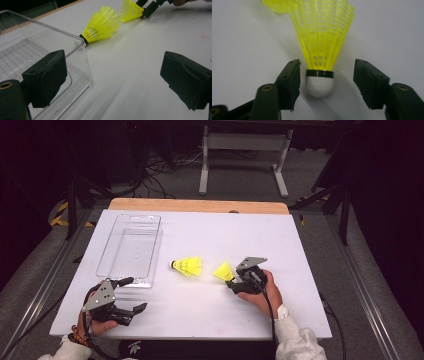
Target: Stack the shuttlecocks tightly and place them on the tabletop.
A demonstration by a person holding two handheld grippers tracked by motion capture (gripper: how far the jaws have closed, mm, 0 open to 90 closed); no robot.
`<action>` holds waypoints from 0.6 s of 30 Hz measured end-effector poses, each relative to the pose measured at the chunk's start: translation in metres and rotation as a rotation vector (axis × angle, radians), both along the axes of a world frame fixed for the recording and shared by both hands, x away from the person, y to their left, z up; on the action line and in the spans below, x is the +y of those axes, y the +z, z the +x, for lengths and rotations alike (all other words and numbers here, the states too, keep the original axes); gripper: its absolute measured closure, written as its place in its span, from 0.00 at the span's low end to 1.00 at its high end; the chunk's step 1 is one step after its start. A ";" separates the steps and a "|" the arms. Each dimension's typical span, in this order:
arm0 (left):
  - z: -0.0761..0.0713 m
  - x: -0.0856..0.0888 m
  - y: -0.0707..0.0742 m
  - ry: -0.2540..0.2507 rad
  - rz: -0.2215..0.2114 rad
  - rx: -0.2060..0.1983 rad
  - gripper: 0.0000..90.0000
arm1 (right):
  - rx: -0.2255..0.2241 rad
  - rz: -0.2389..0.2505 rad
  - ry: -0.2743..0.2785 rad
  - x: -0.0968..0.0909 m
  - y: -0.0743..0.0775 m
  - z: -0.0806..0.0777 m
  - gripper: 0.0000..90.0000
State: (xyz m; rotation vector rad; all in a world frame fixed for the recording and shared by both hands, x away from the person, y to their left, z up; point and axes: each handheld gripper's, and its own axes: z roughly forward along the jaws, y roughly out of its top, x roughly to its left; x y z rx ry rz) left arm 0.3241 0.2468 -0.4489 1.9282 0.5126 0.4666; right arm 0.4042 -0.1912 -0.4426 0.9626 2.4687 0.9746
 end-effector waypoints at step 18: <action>0.000 0.000 0.000 -0.002 0.006 0.000 0.09 | -0.055 -0.011 0.193 0.030 0.048 0.034 0.41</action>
